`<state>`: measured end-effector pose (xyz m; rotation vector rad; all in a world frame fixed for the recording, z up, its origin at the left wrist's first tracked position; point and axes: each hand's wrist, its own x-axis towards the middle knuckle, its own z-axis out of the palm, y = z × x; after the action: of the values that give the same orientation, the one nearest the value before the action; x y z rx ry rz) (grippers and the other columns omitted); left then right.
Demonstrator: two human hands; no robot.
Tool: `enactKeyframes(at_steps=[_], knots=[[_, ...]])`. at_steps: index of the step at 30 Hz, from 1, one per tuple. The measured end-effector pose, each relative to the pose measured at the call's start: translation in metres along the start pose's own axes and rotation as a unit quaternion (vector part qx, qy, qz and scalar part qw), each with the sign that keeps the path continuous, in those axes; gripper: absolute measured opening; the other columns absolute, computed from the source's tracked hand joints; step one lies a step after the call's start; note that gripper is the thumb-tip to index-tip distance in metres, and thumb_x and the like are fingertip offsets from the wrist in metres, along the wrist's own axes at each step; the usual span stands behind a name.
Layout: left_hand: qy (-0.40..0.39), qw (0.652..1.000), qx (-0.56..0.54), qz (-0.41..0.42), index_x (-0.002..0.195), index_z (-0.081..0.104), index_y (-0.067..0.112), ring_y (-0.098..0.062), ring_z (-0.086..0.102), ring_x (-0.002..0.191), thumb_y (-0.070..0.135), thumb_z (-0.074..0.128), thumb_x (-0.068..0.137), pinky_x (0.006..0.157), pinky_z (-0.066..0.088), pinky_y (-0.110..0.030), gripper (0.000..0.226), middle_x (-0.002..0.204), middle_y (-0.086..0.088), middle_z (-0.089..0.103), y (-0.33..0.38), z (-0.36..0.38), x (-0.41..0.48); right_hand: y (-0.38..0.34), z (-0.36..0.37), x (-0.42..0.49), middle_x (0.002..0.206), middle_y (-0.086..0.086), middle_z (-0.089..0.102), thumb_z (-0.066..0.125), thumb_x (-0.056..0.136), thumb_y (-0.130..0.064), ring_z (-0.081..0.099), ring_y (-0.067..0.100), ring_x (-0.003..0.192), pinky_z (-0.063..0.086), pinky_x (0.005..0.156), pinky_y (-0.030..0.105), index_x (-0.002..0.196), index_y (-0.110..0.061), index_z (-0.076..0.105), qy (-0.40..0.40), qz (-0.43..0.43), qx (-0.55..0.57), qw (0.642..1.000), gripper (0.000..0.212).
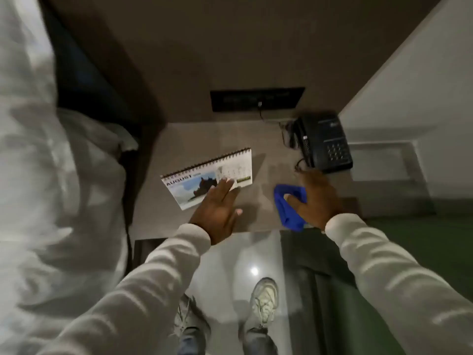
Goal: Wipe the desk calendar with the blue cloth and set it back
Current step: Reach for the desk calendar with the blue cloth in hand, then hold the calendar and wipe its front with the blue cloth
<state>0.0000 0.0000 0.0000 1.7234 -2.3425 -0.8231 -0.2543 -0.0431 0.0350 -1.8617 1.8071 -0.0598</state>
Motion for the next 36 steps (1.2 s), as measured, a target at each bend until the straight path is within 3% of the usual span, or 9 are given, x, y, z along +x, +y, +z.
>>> enactKeyframes(at_steps=[4, 9, 15, 21, 26, 29, 31, 34, 36], knots=[[-0.010, 0.999, 0.027, 0.025, 0.142, 0.038, 0.003, -0.042, 0.029, 0.143, 0.027, 0.047, 0.091, 0.119, 0.021, -0.052, 0.056, 0.151, -0.024, 0.037, -0.033, 0.073, 0.001, 0.032, 0.075, 0.010, 0.148, 0.024, 0.040, 0.062, 0.086, -0.044, 0.036, 0.043, 0.136, 0.034, 0.112, 0.051, 0.146, -0.016, 0.036, -0.025, 0.043, -0.091, 0.995, 0.071], [-0.001, 0.994, 0.107, 0.035, 0.148, 0.027, 0.004, -0.039, 0.017, 0.148, 0.040, 0.035, 0.095, 0.119, 0.017, -0.055, 0.065, 0.159, -0.022, 0.023, -0.066, 0.132, -0.001, 0.049, 0.130, 0.020, 0.159, 0.023, 0.023, 0.052, 0.089, -0.052, 0.031, 0.052, 0.135, 0.038, 0.106, 0.058, 0.150, -0.023, 0.029, 0.024, 0.077, -0.138, 0.987, 0.071], [-0.009, 0.989, 0.142, 0.032, 0.151, 0.015, 0.007, -0.036, 0.011, 0.150, 0.046, 0.036, 0.093, 0.120, 0.015, -0.053, 0.073, 0.161, -0.019, 0.015, -0.070, 0.140, 0.000, 0.055, 0.142, 0.027, 0.154, 0.026, 0.032, 0.058, 0.088, -0.034, 0.044, 0.057, 0.117, 0.047, 0.092, 0.056, 0.143, -0.017, 0.041, 0.088, 0.065, -0.141, 0.984, 0.060], [0.001, 0.988, 0.135, 0.079, 0.152, 0.012, 0.010, -0.032, 0.000, 0.152, 0.042, 0.036, 0.094, 0.121, 0.009, -0.052, 0.071, 0.163, -0.016, 0.009, -0.061, 0.087, -0.017, 0.040, 0.119, 0.023, 0.151, 0.018, 0.043, 0.063, 0.087, -0.017, 0.051, 0.048, 0.119, 0.045, 0.102, 0.049, 0.136, -0.013, 0.053, 0.104, 0.088, 0.038, 0.990, 0.051], [0.069, 0.979, 0.162, 0.104, 0.152, 0.009, 0.009, -0.032, 0.000, 0.152, 0.047, 0.030, 0.095, 0.122, 0.002, -0.051, 0.072, 0.163, -0.014, 0.003, -0.064, 0.013, -0.023, -0.008, 0.135, -0.012, 0.153, 0.014, 0.041, 0.062, 0.092, -0.020, 0.040, 0.027, 0.141, 0.023, 0.113, 0.022, 0.140, -0.012, 0.048, 0.158, 0.058, 0.200, 0.965, 0.051], [0.084, 0.968, 0.199, 0.125, 0.152, 0.009, 0.006, -0.035, -0.001, 0.151, 0.050, 0.027, 0.094, 0.122, 0.000, -0.051, 0.075, 0.162, -0.014, 0.002, -0.071, -0.034, -0.001, -0.048, 0.159, -0.017, 0.152, 0.018, 0.042, 0.061, 0.093, -0.015, 0.041, 0.026, 0.141, 0.026, 0.114, 0.018, 0.141, -0.007, 0.045, 0.220, 0.035, 0.265, 0.938, 0.051], [0.057, 0.959, 0.242, 0.133, 0.151, 0.009, 0.003, -0.036, -0.003, 0.150, 0.056, 0.022, 0.092, 0.122, -0.001, -0.050, 0.081, 0.161, -0.019, 0.002, -0.078, -0.059, 0.022, -0.073, 0.175, -0.014, 0.157, 0.013, 0.035, 0.056, 0.095, -0.020, 0.039, 0.022, 0.142, 0.029, 0.112, 0.015, 0.145, -0.018, 0.039, 0.221, 0.042, 0.334, 0.915, 0.053], [-0.022, 0.941, 0.289, 0.173, 0.151, 0.003, 0.001, -0.036, -0.005, 0.150, 0.064, 0.016, 0.088, 0.122, 0.003, -0.053, 0.090, 0.161, -0.022, -0.001, -0.091, -0.082, 0.054, -0.101, 0.196, -0.002, 0.162, 0.001, 0.024, 0.048, 0.098, -0.033, 0.028, 0.008, 0.143, 0.020, 0.102, -0.006, 0.143, -0.045, 0.026, 0.220, 0.063, 0.396, 0.890, 0.051], [-0.084, 0.928, 0.298, 0.207, 0.150, 0.000, 0.001, -0.036, -0.005, 0.150, 0.069, 0.013, 0.086, 0.121, 0.008, -0.054, 0.095, 0.161, -0.022, -0.003, -0.100, -0.089, 0.070, -0.115, 0.211, 0.006, 0.163, -0.002, 0.020, 0.043, 0.097, -0.038, 0.027, 0.009, 0.144, 0.024, 0.110, 0.004, 0.140, -0.053, 0.021, 0.244, 0.069, 0.397, 0.882, 0.050]])
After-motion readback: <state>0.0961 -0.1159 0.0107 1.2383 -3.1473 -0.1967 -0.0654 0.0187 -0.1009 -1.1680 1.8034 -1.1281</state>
